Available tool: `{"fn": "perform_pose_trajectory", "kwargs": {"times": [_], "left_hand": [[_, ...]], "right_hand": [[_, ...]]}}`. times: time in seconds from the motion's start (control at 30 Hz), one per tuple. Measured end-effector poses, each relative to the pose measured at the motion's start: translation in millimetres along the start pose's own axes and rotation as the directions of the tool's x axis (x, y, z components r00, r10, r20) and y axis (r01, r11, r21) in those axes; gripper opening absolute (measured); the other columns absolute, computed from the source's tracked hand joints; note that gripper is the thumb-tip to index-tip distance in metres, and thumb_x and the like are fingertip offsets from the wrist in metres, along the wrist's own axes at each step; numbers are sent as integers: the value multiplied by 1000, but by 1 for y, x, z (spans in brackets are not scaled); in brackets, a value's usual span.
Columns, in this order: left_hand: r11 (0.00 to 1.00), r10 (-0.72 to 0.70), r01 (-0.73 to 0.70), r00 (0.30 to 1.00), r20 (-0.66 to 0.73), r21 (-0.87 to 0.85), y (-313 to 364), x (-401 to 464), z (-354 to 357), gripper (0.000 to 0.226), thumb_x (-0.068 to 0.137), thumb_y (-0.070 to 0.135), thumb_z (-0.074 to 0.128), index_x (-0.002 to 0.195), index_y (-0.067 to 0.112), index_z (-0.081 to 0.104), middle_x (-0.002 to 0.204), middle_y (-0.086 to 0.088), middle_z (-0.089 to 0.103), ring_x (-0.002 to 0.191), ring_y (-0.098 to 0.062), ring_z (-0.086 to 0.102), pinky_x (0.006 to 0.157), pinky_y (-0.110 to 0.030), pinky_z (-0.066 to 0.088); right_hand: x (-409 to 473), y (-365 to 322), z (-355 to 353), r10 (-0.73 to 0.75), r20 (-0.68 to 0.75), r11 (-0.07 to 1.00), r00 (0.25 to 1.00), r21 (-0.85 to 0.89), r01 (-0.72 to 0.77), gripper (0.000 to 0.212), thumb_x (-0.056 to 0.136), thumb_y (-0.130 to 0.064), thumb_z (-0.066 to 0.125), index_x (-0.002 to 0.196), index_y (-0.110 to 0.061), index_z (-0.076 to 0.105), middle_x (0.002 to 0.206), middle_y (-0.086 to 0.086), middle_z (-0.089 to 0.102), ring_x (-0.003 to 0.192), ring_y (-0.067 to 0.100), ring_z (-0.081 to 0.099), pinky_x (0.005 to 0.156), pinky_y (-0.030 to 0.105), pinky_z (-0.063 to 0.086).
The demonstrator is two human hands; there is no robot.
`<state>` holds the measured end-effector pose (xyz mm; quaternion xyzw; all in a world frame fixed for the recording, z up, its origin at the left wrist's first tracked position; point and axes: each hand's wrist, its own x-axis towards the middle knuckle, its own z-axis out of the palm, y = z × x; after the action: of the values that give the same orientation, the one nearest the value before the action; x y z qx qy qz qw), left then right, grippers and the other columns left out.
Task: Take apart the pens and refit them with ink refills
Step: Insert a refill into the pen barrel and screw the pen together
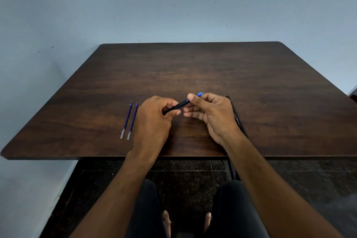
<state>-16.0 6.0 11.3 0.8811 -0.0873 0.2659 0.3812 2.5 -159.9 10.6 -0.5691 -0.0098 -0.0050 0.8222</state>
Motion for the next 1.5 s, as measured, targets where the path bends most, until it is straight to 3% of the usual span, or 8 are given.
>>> {"fn": "perform_pose_trajectory", "kwargs": {"times": [0.13,0.33,0.53,0.63,0.77,1.07,1.3,1.5], "left_hand": [[1000,1,-1,1000,2,-5,1,1,-1,20,77,15,84,93,22,76,85,13,65,82,-7,61,74,-19,47],[1000,4,-4,1000,5,-17,3,1,-2,20,77,14,84,94,21,76,85,11,66,81,-8,62,75,-28,53],[1000,-9,9,1000,4,-21,3,2,-2,20,77,14,84,95,20,76,85,11,65,81,-9,62,75,-25,52],[1000,-21,22,1000,7,-23,3,2,-2,21,77,14,84,95,20,76,86,11,65,81,-8,61,75,-22,50],[1000,-11,11,1000,0,-25,3,3,-2,20,76,13,84,92,21,76,84,10,66,80,-10,62,75,-29,52],[1000,1,-1,1000,-9,-25,3,2,-2,20,76,14,84,93,20,76,84,11,65,79,-7,61,73,-22,51],[999,-29,29,1000,3,-43,1,2,-3,20,77,13,84,93,22,76,85,11,67,81,-8,62,76,-29,53],[999,-22,22,1000,0,-34,2,2,-2,21,76,15,84,94,22,76,85,14,65,82,-6,62,75,-19,49]], "right_hand": [[0,0,1,32,20,999,999,12,-33,19,82,-15,80,89,-1,70,87,21,71,76,32,70,70,41,63],[0,1,-2,-8,34,999,999,35,7,7,91,4,66,89,-1,70,87,19,69,77,31,69,69,41,61],[0,2,-1,-8,10,1000,1000,-2,8,8,88,-8,74,84,-2,71,82,19,69,74,30,69,68,40,62],[0,1,-1,1,12,1000,1000,13,-1,10,86,-9,76,90,-1,71,83,17,69,73,30,68,68,39,62],[1,1,-3,-29,44,999,999,32,28,16,91,3,67,107,7,69,89,20,68,76,30,68,70,41,62],[0,2,-1,-41,35,999,999,33,40,11,87,-9,75,89,1,72,80,18,71,74,31,70,68,38,62],[2,3,-3,-80,0,994,997,71,80,9,91,-1,69,97,5,73,77,20,69,73,31,68,65,37,60],[3,2,-3,-70,-27,995,997,66,71,11,84,-11,80,83,-1,75,74,15,72,70,29,70,63,36,60]]}}
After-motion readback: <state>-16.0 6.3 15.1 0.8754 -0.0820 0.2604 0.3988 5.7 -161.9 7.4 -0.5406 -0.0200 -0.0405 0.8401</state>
